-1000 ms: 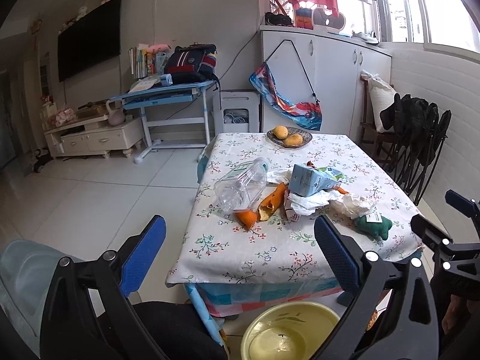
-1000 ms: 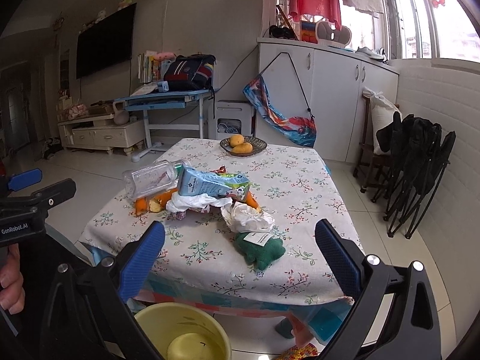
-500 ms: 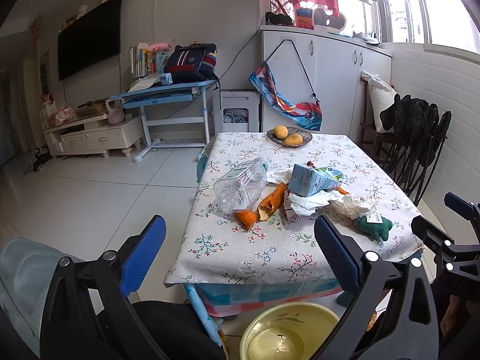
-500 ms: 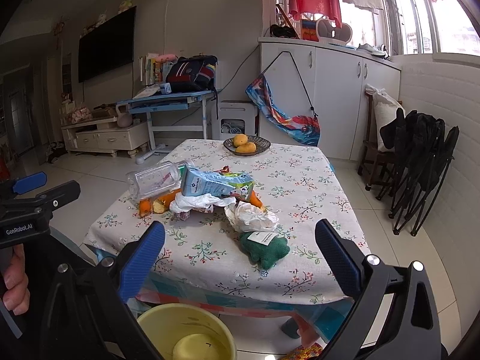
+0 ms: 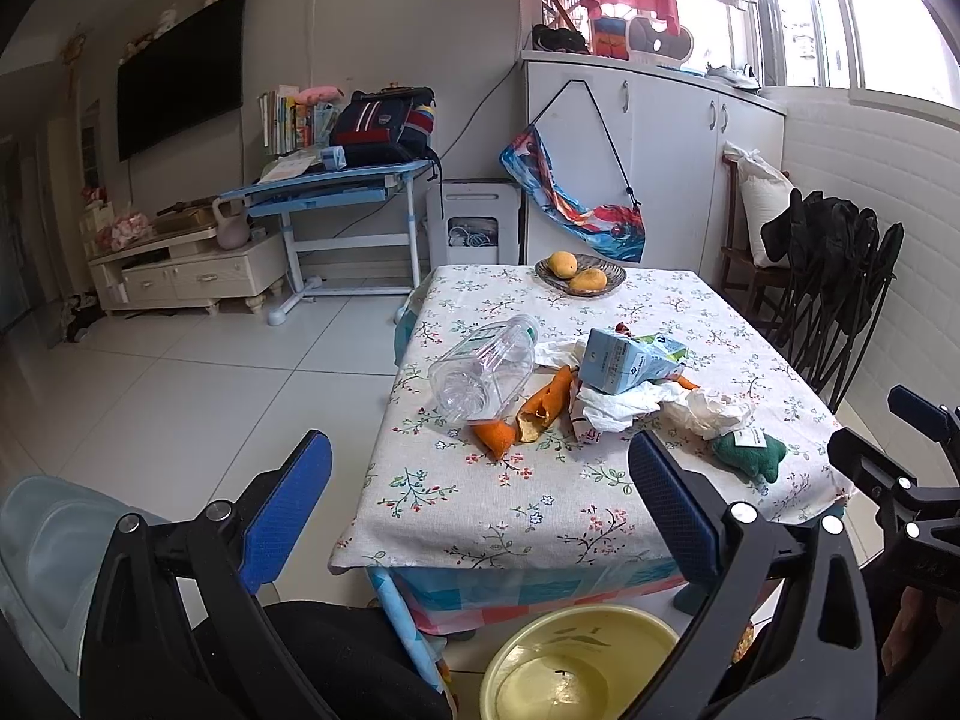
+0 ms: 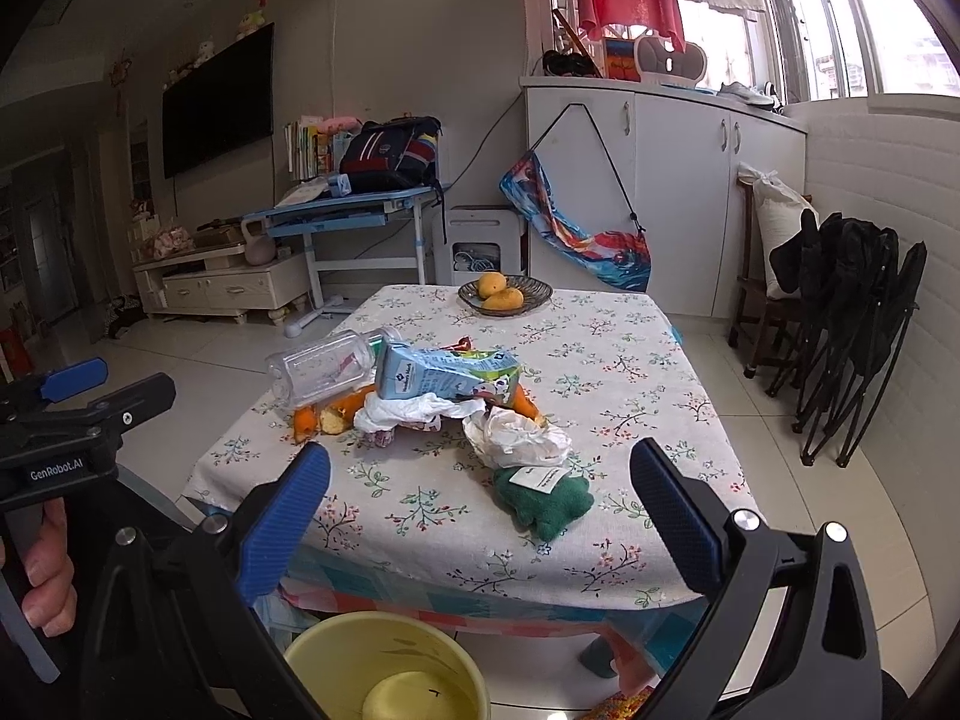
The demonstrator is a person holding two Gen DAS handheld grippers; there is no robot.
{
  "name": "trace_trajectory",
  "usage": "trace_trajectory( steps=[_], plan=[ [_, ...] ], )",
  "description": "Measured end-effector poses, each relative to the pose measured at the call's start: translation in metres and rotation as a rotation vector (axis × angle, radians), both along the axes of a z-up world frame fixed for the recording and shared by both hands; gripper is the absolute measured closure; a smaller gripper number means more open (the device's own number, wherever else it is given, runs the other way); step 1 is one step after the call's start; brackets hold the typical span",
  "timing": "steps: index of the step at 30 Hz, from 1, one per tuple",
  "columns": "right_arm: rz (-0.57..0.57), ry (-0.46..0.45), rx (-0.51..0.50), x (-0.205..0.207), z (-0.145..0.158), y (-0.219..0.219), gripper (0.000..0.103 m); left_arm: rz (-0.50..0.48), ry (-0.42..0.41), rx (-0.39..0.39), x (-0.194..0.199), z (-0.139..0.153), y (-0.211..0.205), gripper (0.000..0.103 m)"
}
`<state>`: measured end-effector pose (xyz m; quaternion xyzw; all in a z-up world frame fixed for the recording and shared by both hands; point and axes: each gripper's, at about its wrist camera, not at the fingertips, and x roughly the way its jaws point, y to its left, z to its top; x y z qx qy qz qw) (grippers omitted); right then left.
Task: Collect trash
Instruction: 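Close the right tool on the green plush toy while the left tool reaches toward the blue carton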
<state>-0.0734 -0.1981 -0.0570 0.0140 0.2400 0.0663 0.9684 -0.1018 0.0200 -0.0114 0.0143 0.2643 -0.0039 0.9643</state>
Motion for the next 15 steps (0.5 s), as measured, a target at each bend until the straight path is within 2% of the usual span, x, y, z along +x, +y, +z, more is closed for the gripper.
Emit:
trace_trajectory(
  steps=[15],
  plan=[
    [-0.011,0.02,0.016,0.0033,0.0016,-0.0037,0.007,-0.003,0.0,0.002,0.0009,-0.0004,0.0008,0.007]
  ],
)
